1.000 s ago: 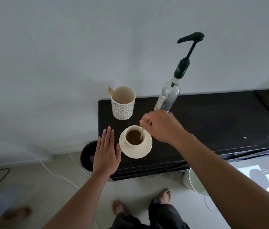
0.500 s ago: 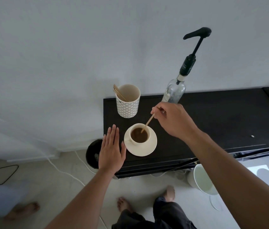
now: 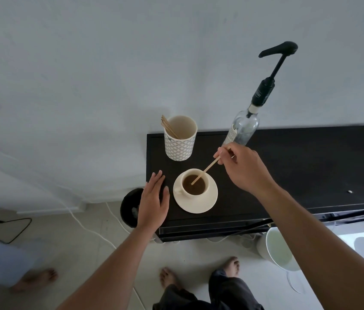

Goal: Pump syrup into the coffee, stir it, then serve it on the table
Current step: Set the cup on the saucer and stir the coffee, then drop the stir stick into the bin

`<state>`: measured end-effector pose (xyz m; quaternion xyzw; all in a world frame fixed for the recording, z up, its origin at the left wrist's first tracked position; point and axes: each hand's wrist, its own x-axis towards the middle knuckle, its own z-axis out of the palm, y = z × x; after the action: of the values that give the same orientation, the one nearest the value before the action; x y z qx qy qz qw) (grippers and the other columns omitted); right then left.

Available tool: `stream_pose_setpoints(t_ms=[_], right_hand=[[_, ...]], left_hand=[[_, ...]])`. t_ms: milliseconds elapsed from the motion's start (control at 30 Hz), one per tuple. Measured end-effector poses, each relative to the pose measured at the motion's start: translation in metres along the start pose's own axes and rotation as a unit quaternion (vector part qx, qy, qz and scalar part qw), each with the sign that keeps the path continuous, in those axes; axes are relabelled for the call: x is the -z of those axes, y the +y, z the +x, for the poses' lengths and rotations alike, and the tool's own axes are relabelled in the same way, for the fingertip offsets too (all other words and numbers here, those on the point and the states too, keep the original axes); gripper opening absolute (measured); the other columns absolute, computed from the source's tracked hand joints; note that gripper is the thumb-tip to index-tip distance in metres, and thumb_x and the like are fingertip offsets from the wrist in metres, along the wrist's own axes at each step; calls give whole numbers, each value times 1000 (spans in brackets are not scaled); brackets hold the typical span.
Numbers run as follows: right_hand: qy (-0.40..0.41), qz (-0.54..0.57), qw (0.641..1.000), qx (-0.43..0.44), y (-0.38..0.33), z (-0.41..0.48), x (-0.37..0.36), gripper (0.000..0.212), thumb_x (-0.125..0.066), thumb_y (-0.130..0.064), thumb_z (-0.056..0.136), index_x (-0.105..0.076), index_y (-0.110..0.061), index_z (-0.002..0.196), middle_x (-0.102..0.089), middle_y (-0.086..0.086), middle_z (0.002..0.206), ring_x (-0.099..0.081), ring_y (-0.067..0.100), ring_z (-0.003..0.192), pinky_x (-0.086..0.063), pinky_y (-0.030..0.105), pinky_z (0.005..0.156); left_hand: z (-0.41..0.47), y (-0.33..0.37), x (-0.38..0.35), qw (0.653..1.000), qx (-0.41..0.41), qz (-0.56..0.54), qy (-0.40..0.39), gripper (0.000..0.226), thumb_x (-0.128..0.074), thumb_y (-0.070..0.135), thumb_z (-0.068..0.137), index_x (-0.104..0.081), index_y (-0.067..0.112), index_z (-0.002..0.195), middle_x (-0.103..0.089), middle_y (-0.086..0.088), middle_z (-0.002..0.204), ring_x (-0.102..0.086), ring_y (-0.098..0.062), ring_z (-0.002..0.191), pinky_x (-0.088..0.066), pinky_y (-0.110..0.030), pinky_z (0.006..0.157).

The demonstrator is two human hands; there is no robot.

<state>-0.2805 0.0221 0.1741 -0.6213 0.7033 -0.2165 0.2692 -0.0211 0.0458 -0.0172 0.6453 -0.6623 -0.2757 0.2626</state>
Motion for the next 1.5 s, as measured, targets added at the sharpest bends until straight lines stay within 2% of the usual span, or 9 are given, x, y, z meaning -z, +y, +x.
stream_pose_setpoints(t_ms=[200,400,533,667,833,967,1167,1333,1500], right_hand=[[-5,36,998,-43,6,7,5,34,-48,-40,121,-78,-26,113,-74,-9,96,-67,-12,68,-42,15,62],[-67,88,993,-42,-12,19,4,37,-47,-44,121,-77,-31,104,-73,-3,93,-73,24,90,-62,44,85],[-92,142,984,-61,-21,27,-1,39,-49,-46,120,-81,-30,103,-75,-7,88,-68,21,85,-62,56,103],[-106,189,973,-77,-26,35,-11,39,-52,-46,118,-82,-27,102,-72,-16,74,-63,9,75,-63,57,105],[-131,213,966,-58,-36,41,-30,37,-54,-43,118,-83,-27,102,-73,-13,76,-60,6,70,-64,57,101],[-148,214,965,-43,-45,42,-43,40,-53,-48,118,-85,-37,97,-82,-14,88,-64,2,69,-61,40,86],[-170,201,964,-31,-69,38,-75,44,-44,-57,118,-78,-34,135,-81,-19,128,-72,3,122,-59,41,114],[-165,106,980,44,-82,26,-133,45,-47,-47,119,-69,-19,146,-73,-2,146,-69,1,121,-54,39,112],[-214,-12,974,66,-81,20,-202,59,-41,-41,123,-38,-12,175,-22,8,189,-11,26,177,-16,45,140]], left_hand=[[31,36,50,976,104,-192,-16,30,-58,57,112,-80,41,123,-82,24,120,-71,15,113,-59,-29,107],[58,95,101,953,16,-219,-209,26,-67,67,102,-84,51,115,-85,22,111,-79,2,105,-60,-14,77],[63,114,117,935,32,-215,-280,48,-70,71,91,-89,34,116,-87,14,110,-79,-5,103,-54,-24,84],[64,109,129,928,73,-238,-277,30,-78,56,98,-90,31,111,-88,9,108,-76,-2,91,-51,-33,88],[62,92,142,922,105,-247,-279,30,-85,58,89,-92,33,105,-88,8,104,-74,4,82,-49,-36,87],[58,77,153,916,133,-259,-276,47,-86,68,76,-92,32,105,-87,9,102,-73,6,79,-49,-37,88],[51,26,172,923,164,-278,-210,30,-85,55,92,-91,29,106,-85,10,97,-72,1,81,-47,-31,80],[38,-26,182,919,209,-300,-146,30,-87,49,94,-89,22,106,-86,5,98,-73,-2,81,-47,-25,72],[30,-77,171,915,260,-303,-61,17,-86,31,100,-87,15,103,-85,9,84,-71,3,64,-46,-5,53]])
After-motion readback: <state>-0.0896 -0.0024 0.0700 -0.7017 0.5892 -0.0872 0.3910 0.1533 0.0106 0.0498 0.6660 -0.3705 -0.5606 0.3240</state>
